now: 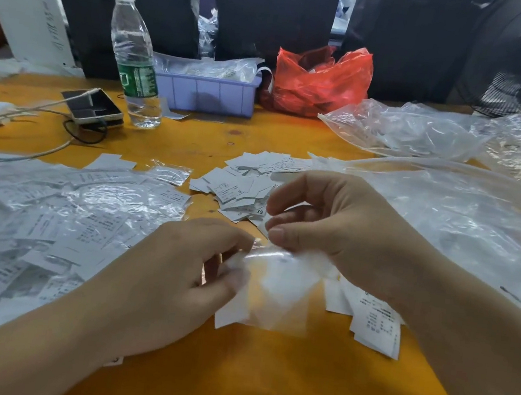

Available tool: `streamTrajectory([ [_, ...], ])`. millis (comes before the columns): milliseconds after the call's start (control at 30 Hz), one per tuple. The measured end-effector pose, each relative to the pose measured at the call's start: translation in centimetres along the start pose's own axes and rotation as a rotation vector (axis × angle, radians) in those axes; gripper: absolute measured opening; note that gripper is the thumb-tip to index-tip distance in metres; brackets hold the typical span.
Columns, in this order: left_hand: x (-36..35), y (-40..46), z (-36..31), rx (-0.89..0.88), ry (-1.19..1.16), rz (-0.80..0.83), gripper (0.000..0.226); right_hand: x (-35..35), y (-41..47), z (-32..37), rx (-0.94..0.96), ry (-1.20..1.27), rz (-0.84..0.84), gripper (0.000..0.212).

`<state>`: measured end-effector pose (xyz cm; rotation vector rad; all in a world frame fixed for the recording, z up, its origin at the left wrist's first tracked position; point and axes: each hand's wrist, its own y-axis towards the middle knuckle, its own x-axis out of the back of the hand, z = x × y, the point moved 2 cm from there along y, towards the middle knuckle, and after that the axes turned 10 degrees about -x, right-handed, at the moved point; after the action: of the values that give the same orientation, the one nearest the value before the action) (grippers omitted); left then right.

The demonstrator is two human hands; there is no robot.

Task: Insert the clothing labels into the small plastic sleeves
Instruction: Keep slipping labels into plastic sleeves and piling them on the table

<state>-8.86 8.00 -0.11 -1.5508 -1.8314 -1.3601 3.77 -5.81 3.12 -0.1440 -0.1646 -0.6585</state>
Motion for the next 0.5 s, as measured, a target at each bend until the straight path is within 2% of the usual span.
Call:
streamTrajectory([
  [67,-0.1,0.0,0.1,0.015,0.006,-0.028,0.024,-0.2,0.1,-0.3,-0.012,-0.025,-0.016,0.025],
  [233,0.1,-0.2,0.4,0.075,0.01,-0.067,0.027,-0.2,0.2,-0.5,-0.006,-0.101,-0.096,0.022],
  [400,0.2,-0.3,1.2,0.17,0.016,-0.121,0.02,-0.2,0.3,-0.8,0.08,-0.339,-0.217,0.02],
  [500,0.7,-0.5,1.5,0.211,-0.001,-0.158,0.016,-0.5,0.3,-1.0,0.103,-0.413,-0.21,0.024],
])
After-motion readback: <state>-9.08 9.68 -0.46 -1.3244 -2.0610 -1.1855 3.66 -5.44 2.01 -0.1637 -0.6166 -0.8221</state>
